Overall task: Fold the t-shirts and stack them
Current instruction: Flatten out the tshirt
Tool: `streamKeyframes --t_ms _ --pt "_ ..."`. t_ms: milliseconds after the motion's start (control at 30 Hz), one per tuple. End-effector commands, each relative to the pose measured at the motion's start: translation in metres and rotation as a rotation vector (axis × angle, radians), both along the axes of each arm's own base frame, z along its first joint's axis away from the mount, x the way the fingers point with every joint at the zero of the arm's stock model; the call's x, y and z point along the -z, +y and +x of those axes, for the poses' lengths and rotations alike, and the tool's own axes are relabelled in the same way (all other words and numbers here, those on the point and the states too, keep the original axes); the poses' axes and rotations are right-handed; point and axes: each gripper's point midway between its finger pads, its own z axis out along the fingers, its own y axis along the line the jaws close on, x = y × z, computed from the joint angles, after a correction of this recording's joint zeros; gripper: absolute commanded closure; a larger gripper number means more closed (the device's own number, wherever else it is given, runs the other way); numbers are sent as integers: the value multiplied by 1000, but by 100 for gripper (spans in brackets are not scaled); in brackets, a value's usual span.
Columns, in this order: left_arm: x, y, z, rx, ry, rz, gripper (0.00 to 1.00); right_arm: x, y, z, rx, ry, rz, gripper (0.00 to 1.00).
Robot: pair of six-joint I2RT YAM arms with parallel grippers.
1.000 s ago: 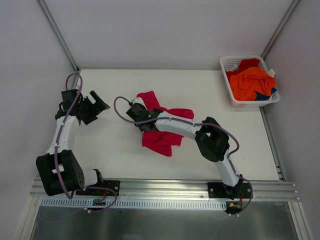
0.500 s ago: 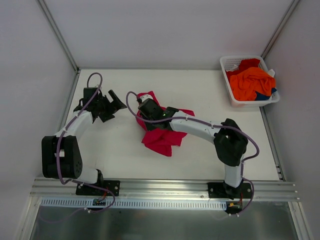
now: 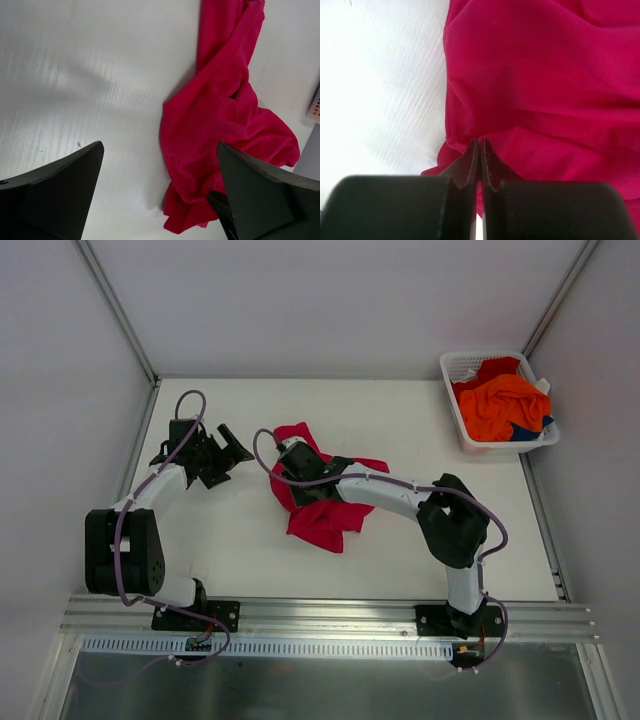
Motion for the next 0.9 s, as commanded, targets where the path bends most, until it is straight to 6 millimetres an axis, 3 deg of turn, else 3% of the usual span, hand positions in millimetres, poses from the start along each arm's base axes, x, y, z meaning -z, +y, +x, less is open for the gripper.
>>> streamKeyframes --t_ms 0,100,233,367,500,667,767,867 --pt "-3 -2 10 -3 -20 0 2 -28 10 10 5 -46 55 99" --pt "-4 -17 12 63 -33 19 2 -41 -4 13 35 -64 40 99" --pt "-5 -36 20 112 -41 35 3 -82 -35 21 107 -132 76 99" --pt "-2 -55 31 136 -26 33 3 -108 -64 26 182 -155 131 100" --pt "9 -62 40 107 4 48 3 -112 -86 26 182 -183 115 100" --pt "13 -72 61 111 4 60 3 -96 -109 23 251 -151 103 99" --pt "12 -75 73 96 2 50 3 -94 -130 24 325 -155 105 100" --pt "10 -75 82 83 -4 47 3 -97 -165 31 441 -187 103 99"
